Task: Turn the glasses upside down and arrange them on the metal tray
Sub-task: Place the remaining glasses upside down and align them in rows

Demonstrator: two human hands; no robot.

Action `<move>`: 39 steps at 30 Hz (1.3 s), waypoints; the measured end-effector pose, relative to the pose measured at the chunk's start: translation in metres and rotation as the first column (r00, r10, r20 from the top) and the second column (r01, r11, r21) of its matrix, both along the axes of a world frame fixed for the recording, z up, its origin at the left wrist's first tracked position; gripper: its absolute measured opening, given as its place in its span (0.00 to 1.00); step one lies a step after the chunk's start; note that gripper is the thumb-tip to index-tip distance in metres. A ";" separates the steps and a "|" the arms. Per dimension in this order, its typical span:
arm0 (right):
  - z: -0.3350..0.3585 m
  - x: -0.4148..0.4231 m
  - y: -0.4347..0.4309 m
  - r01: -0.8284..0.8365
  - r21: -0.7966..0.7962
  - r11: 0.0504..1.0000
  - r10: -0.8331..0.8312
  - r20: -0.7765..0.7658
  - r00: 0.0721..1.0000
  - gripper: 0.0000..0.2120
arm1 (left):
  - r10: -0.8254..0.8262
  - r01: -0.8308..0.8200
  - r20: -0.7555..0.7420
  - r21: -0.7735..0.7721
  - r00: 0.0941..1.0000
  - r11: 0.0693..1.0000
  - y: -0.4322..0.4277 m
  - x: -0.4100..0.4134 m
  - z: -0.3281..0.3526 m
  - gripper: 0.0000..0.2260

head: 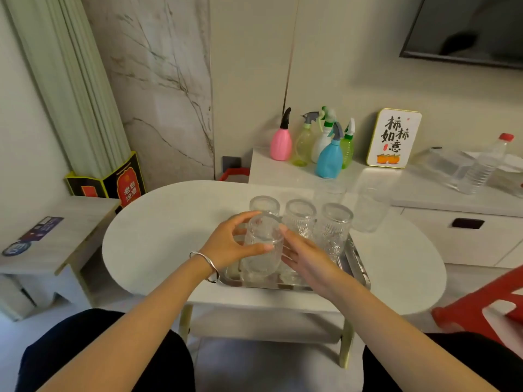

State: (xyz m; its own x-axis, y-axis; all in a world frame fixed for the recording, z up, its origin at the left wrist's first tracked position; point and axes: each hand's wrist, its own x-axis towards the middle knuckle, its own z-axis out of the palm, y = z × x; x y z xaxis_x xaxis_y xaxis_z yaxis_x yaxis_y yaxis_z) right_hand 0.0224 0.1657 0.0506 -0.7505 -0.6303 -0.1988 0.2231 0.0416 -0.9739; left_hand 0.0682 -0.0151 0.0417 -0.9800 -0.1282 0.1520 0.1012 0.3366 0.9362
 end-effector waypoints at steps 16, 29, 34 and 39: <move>-0.018 -0.014 -0.015 0.067 0.099 0.993 -0.073 0.052 0.996 0.21 | 0.016 -0.017 0.029 0.038 0.999 0.999 -0.009 -0.008 -0.019 0.29; 0.065 -0.095 0.043 0.190 0.096 0.977 -0.159 -0.262 0.952 0.15 | 0.109 -0.112 -0.105 -0.022 0.988 0.993 -0.025 -0.065 0.059 0.22; 0.079 -0.165 0.063 0.364 0.375 0.853 -0.138 -0.511 0.849 0.20 | 0.045 -0.045 0.077 -0.013 0.996 0.999 0.003 -0.134 0.059 0.25; 0.056 -0.215 0.055 0.354 0.517 0.779 0.025 -0.591 0.806 0.29 | -0.007 0.035 0.227 -0.116 0.974 0.993 0.012 -0.184 0.043 0.25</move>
State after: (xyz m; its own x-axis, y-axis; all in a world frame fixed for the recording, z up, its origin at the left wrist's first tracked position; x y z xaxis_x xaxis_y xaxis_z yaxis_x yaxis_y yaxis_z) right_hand -0.1927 0.2202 0.1063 -0.9226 -0.3857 -0.0053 -0.2667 0.6478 -0.7136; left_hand -0.1154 -0.0033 0.0848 -0.9930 -0.1017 -0.0608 -0.1002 0.4461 0.8893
